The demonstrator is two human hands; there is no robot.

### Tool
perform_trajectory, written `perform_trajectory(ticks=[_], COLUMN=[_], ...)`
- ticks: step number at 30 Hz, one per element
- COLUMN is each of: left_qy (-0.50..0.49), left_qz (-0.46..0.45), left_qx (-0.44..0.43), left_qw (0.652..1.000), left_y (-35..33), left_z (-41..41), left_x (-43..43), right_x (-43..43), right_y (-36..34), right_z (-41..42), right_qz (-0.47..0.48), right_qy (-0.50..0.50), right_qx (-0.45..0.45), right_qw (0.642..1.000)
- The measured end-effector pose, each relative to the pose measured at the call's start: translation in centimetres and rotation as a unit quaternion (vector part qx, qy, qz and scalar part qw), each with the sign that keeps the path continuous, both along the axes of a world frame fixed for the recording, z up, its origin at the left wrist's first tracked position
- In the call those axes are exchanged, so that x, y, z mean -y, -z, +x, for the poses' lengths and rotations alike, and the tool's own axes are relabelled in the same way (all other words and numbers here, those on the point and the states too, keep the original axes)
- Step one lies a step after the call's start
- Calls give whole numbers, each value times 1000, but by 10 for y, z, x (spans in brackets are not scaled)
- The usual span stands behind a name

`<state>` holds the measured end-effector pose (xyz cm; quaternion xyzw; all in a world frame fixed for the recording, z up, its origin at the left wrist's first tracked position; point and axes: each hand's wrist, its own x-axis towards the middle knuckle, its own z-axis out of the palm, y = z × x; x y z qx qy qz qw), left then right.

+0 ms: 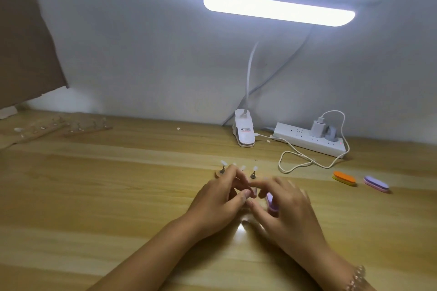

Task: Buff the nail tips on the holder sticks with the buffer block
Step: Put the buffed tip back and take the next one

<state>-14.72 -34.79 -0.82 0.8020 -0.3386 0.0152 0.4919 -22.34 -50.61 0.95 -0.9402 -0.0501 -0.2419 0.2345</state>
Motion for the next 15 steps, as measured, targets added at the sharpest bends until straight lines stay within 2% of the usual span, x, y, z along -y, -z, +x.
perform_trajectory(ticks=[5,8,12,15], left_qy=[-29,-107,-242,-264], left_qz=[4,20,49,60], left_qx=[18,43,53,37], left_qw=[999,993,967,962], left_y=[0,0,-1,-1], left_z=[-9,-10,0,3], left_x=[1,-1,-11,-11], right_x=[0,10,38,47], right_y=[7,2,-11,-13], right_z=[0,3,32,50], right_qz=[42,93,136,127], right_qy=[-19,16,81,78], right_qx=[55,74,-60,-111], right_qw=[997,993,986,983])
